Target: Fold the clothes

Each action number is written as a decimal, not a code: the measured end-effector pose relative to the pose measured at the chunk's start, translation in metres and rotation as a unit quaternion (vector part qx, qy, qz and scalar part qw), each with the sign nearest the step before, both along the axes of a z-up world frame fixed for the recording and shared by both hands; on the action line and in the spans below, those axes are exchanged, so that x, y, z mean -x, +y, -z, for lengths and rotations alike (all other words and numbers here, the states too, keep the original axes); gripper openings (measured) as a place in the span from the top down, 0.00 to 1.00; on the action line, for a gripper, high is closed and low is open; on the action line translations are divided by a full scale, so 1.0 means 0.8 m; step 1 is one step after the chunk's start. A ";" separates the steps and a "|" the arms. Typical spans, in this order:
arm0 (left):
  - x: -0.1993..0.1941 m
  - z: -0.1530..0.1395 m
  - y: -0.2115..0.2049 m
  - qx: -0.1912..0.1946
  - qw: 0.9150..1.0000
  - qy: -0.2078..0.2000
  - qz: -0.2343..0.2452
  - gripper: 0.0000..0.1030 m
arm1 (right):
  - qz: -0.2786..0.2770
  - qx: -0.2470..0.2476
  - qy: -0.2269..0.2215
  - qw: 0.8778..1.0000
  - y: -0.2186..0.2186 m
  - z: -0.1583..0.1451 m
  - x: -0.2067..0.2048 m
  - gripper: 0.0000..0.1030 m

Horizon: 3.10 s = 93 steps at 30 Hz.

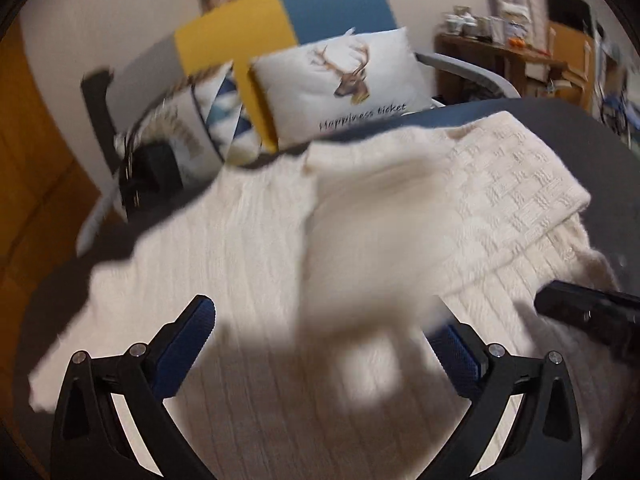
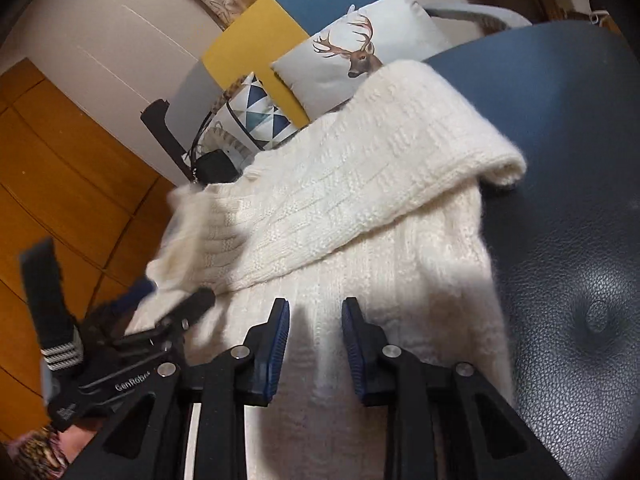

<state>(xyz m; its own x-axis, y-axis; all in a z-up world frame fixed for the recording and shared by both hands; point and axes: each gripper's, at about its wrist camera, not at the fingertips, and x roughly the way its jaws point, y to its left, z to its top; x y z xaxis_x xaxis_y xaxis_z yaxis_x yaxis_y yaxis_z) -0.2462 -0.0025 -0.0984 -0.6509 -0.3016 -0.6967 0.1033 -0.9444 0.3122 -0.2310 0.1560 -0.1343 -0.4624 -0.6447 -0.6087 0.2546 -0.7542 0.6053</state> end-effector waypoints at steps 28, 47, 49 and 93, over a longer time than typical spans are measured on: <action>0.026 0.015 -0.157 -0.363 0.922 0.006 -0.136 0.62 | 0.002 0.063 -0.007 0.998 0.015 0.007 0.001 0.75; -0.007 0.035 -0.176 -0.396 0.913 0.070 -0.067 0.67 | 0.006 0.049 0.001 0.999 0.010 0.005 0.000 0.76; -0.010 0.037 -0.179 -0.407 0.908 0.072 -0.066 0.67 | 0.006 0.050 0.002 0.999 0.010 0.006 0.000 0.76; 0.001 0.032 -0.154 -0.329 0.938 0.062 -0.092 0.80 | -0.071 -0.151 0.052 0.985 -0.079 -0.032 -0.007 0.20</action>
